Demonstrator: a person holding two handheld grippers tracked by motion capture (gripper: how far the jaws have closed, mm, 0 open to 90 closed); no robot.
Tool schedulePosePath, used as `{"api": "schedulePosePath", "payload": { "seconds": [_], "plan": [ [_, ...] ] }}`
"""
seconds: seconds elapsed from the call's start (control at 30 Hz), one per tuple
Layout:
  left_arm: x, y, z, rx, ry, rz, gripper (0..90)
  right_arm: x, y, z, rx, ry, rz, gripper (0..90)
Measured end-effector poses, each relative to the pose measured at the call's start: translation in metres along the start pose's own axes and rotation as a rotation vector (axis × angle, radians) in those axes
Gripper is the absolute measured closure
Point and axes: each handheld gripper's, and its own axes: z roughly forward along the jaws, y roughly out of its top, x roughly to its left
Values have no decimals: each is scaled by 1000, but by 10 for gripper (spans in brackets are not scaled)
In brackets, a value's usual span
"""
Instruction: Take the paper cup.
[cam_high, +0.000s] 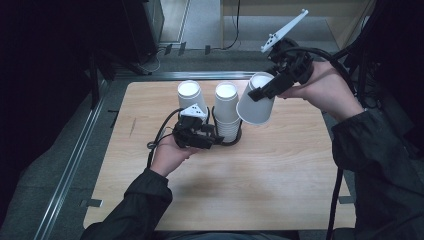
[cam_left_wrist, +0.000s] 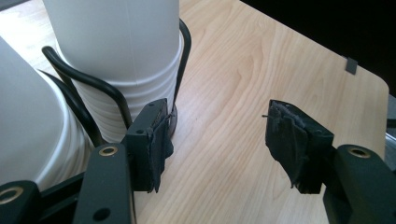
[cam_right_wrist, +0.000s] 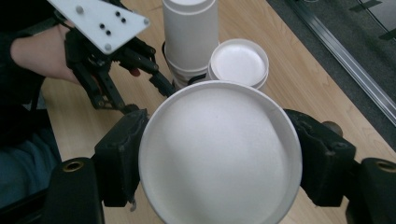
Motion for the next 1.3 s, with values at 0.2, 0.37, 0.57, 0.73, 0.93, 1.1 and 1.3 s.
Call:
{"api": "schedulePosePath", "payload": {
  "seconds": [0.2, 0.37, 0.57, 0.73, 0.93, 1.1, 1.3],
  "plan": [
    [2, -9, -6, 6, -25, 26, 383, 6, -24, 15, 19, 26, -7, 267],
    [1, -16, -7, -2, -32, 63, 366, 10, -43, 27, 15, 34, -7, 266],
    [3, -25, -8, 0, -59, 61, 356, 22, -64, 46, 27, 36, -16, 267],
    [4, -31, -8, 12, -61, 71, 347, 28, -80, 63, 46, 50, -23, 266],
    [6, -39, -8, 28, -87, 67, 336, 29, -97, 84, 48, 67, -24, 266],
    [11, -44, -6, 46, -128, 45, 326, 31, -110, 99, 38, 84, -20, 267],
    [14, -50, -3, 38, -175, 56, 270, 33, -120, 113, 23, 108, -14, 266]
  ]
}}
